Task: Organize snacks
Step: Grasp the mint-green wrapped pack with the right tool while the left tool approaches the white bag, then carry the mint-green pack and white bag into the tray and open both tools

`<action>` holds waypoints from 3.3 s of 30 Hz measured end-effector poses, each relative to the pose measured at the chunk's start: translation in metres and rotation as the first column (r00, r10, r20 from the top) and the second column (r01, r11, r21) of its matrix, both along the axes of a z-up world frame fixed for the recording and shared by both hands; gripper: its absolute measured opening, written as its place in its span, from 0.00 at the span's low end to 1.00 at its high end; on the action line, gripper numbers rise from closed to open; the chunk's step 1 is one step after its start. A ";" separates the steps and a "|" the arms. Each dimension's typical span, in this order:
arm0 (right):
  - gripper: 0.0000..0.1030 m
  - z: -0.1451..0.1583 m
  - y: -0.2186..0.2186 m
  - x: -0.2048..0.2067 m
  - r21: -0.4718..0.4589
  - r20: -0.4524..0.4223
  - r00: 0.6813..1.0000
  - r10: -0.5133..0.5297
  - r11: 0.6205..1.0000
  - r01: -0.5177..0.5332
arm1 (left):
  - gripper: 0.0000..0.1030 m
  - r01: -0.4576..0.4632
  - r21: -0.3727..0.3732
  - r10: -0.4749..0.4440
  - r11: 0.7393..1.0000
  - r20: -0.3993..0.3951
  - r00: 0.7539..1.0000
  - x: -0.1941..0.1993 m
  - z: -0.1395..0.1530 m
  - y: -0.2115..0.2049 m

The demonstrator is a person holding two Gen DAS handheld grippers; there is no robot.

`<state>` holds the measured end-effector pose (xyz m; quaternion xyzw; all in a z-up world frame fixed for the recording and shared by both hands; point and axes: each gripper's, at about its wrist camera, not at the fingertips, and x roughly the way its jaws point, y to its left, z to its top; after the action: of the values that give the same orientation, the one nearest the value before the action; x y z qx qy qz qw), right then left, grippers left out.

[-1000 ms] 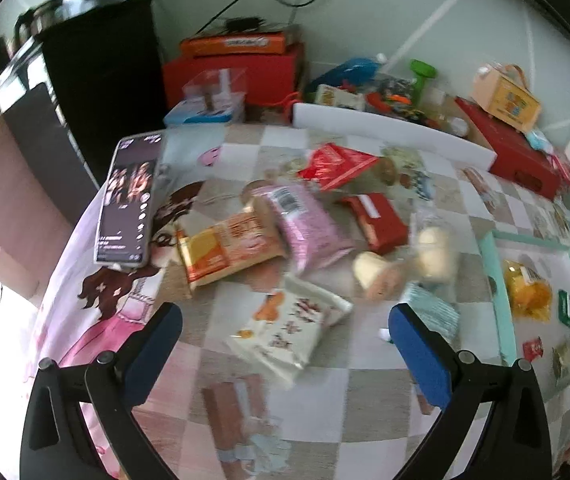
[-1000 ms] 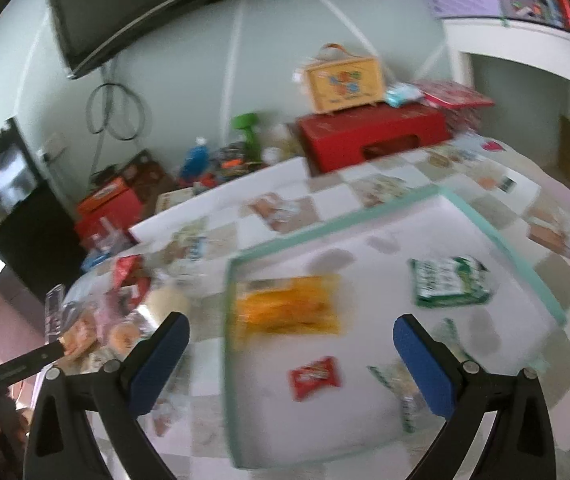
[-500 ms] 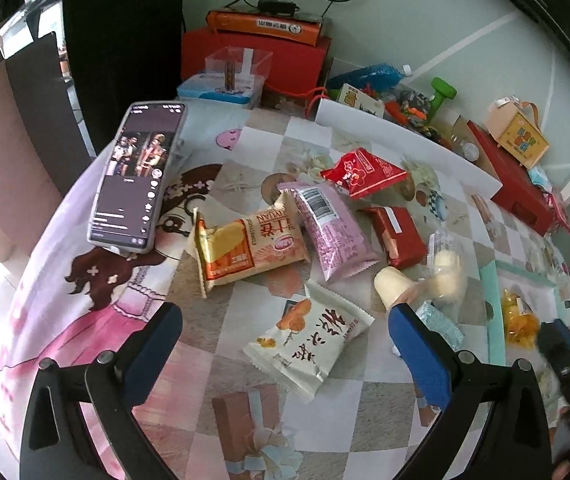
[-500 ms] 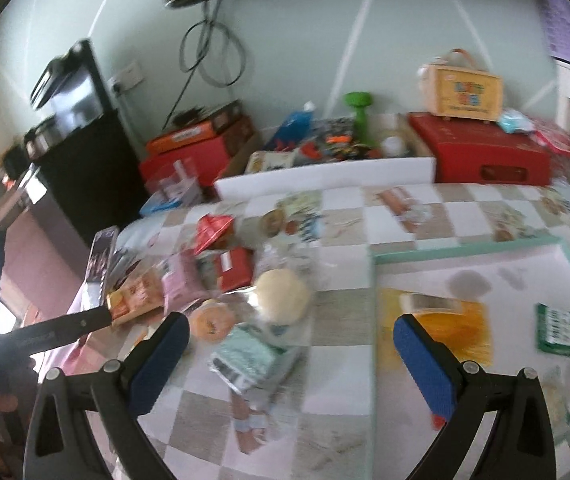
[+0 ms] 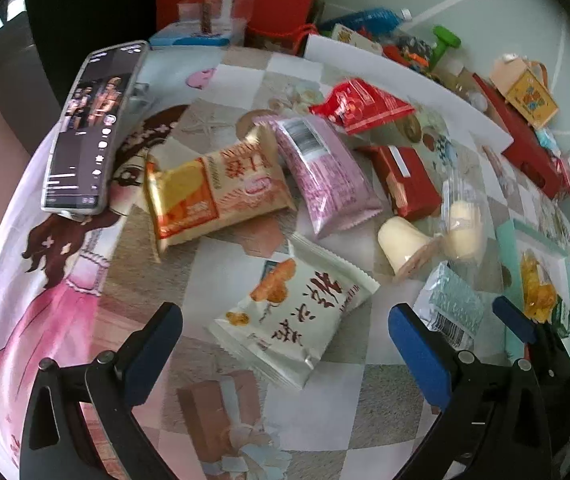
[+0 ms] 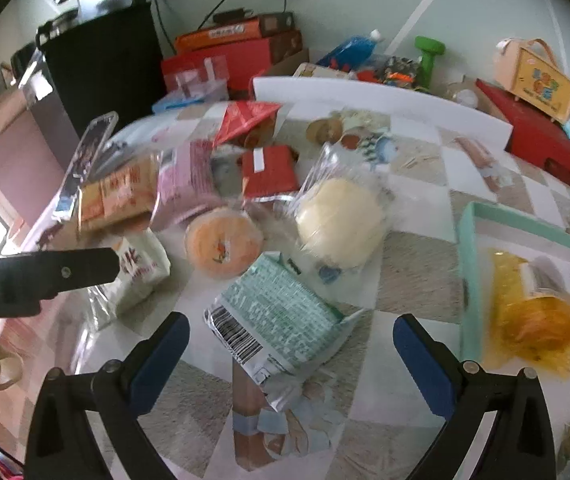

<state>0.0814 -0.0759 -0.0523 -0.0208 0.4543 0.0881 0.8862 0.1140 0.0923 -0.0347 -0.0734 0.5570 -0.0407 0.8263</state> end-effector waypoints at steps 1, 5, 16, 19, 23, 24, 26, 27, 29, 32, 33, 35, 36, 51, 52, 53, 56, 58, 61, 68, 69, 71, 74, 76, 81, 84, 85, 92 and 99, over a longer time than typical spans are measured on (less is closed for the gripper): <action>1.00 -0.002 0.002 -0.001 -0.010 -0.002 1.000 0.005 1.000 -0.005 | 1.00 0.005 0.003 -0.005 1.000 -0.009 1.000 0.001 -0.003 -0.003; 1.00 -0.012 0.009 0.003 -0.046 -0.012 1.000 0.027 0.999 -0.027 | 1.00 0.017 0.014 -0.016 1.000 -0.052 0.998 0.008 -0.019 -0.013; 0.91 -0.014 0.015 0.005 -0.067 0.011 0.999 0.041 0.997 -0.040 | 0.99 0.029 0.079 -0.023 0.996 -0.067 0.998 0.019 -0.034 -0.030; 0.87 -0.012 0.016 0.004 -0.062 0.015 0.999 0.041 0.997 -0.040 | 0.90 0.024 0.087 -0.018 0.996 -0.063 0.998 0.017 -0.033 -0.030; 0.76 -0.010 0.019 0.002 -0.067 0.028 0.999 0.047 0.997 -0.045 | 0.77 0.026 0.106 -0.021 0.994 -0.051 0.998 0.015 -0.029 -0.021; 0.75 -0.010 0.019 0.002 -0.067 0.027 0.999 0.045 0.997 -0.043 | 0.76 0.026 0.096 -0.022 0.995 -0.050 0.998 0.015 -0.028 -0.021; 0.74 -0.010 0.019 0.001 -0.067 0.030 0.999 0.042 0.997 -0.040 | 0.76 0.028 0.092 -0.024 0.995 -0.049 0.999 0.014 -0.027 -0.020; 0.74 -0.009 0.019 0.001 -0.067 0.029 0.999 0.042 0.997 -0.040 | 0.76 0.030 0.093 -0.025 0.995 -0.049 0.998 0.014 -0.027 -0.020; 0.73 -0.009 0.018 0.000 -0.067 0.029 0.999 0.040 0.997 -0.038 | 0.76 0.034 0.095 -0.030 0.995 -0.049 0.998 0.014 -0.027 -0.019; 0.72 -0.007 0.018 -0.001 -0.064 0.028 0.999 0.032 0.997 -0.030 | 0.75 0.031 0.083 -0.027 0.996 -0.050 0.998 0.016 -0.027 -0.019; 0.71 -0.006 0.017 -0.002 -0.060 0.030 0.999 0.031 0.998 -0.029 | 0.75 0.028 0.078 -0.024 0.997 -0.050 0.998 0.016 -0.026 -0.017; 0.71 -0.003 0.016 -0.003 -0.050 0.035 0.999 0.029 0.998 -0.027 | 0.74 0.026 0.073 -0.023 0.997 -0.047 0.999 0.012 -0.025 -0.015; 0.70 0.000 0.015 -0.004 -0.045 0.039 0.999 0.027 0.999 -0.026 | 0.74 0.025 0.072 -0.022 0.997 -0.045 0.999 0.011 -0.023 -0.015; 0.67 0.052 -0.002 -0.030 0.016 0.161 0.987 -0.013 1.000 0.011 | 0.74 0.007 0.022 -0.009 1.000 0.085 0.996 -0.011 0.030 -0.001; 0.67 0.055 -0.003 -0.032 0.014 0.169 0.986 -0.014 1.000 0.012 | 0.74 0.008 0.021 -0.010 1.000 0.096 0.995 -0.012 0.034 -0.001; 0.67 0.057 -0.004 -0.033 0.014 0.174 0.985 -0.016 1.000 0.014 | 0.74 0.008 0.019 -0.010 1.000 0.103 0.995 -0.012 0.037 -0.002; 0.67 0.062 -0.006 -0.035 0.018 0.183 0.983 -0.025 1.000 0.022 | 0.74 0.015 0.009 -0.016 1.000 0.128 0.992 -0.016 0.046 -0.003; 0.67 0.066 -0.010 -0.038 0.019 0.191 0.981 -0.035 0.999 0.032 | 0.74 0.012 0.007 -0.012 1.000 0.143 0.990 -0.018 0.052 -0.005; 0.67 0.073 -0.021 -0.040 0.023 0.207 0.977 -0.061 0.998 0.057 | 0.74 0.005 0.002 -0.005 1.000 0.172 0.985 -0.019 0.060 -0.008; 0.67 0.093 -0.070 -0.048 0.019 0.251 0.951 -0.183 0.983 0.185 | 0.74 0.055 -0.045 -0.043 0.997 0.247 0.968 -0.022 0.080 -0.036; 0.67 0.096 -0.080 -0.049 0.022 0.255 0.944 -0.209 0.977 0.210 | 0.74 0.072 -0.051 -0.056 0.996 0.259 0.964 -0.023 0.083 -0.042; 0.67 0.100 -0.101 -0.053 0.037 0.260 0.931 -0.258 0.966 0.257 | 0.74 0.103 -0.057 -0.083 0.993 0.280 0.957 -0.027 0.088 -0.056; 0.67 0.107 -0.133 -0.060 0.046 0.273 0.903 -0.331 0.943 0.331 | 0.74 0.153 -0.062 -0.128 0.986 0.299 0.946 -0.030 0.093 -0.079; 0.67 0.111 -0.151 -0.065 0.035 0.288 0.882 -0.373 0.925 0.380 | 0.74 0.191 -0.058 -0.165 0.980 0.306 0.938 -0.032 0.094 -0.097; 0.67 0.117 -0.195 -0.076 0.048 0.299 0.828 -0.475 0.874 0.484 | 0.74 0.279 -0.037 -0.254 0.960 0.314 0.915 -0.035 0.094 -0.138; 0.67 0.115 -0.215 -0.077 0.062 0.294 0.803 -0.518 0.849 0.525 | 0.74 0.322 -0.021 -0.300 0.947 0.308 0.903 -0.035 0.089 -0.164; 0.67 0.113 -0.218 -0.075 0.060 0.291 0.801 -0.523 0.846 0.530 | 0.74 0.339 -0.015 -0.319 0.941 0.303 0.898 -0.035 0.086 -0.173; 0.67 0.091 -0.249 -0.057 0.084 0.222 0.790 -0.571 0.818 0.568 | 0.74 0.446 0.031 -0.437 0.895 0.263 0.860 -0.025 0.070 -0.234; 0.67 0.078 -0.276 -0.057 0.112 0.183 0.762 -0.621 0.783 0.612 | 0.74 0.513 0.076 -0.516 0.855 0.227 0.826 -0.011 0.058 -0.290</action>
<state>0.0249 -0.3518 0.0255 0.1404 0.3375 -0.2006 0.9089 0.1031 -0.1973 0.0234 0.0895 0.4529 -0.2667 0.8460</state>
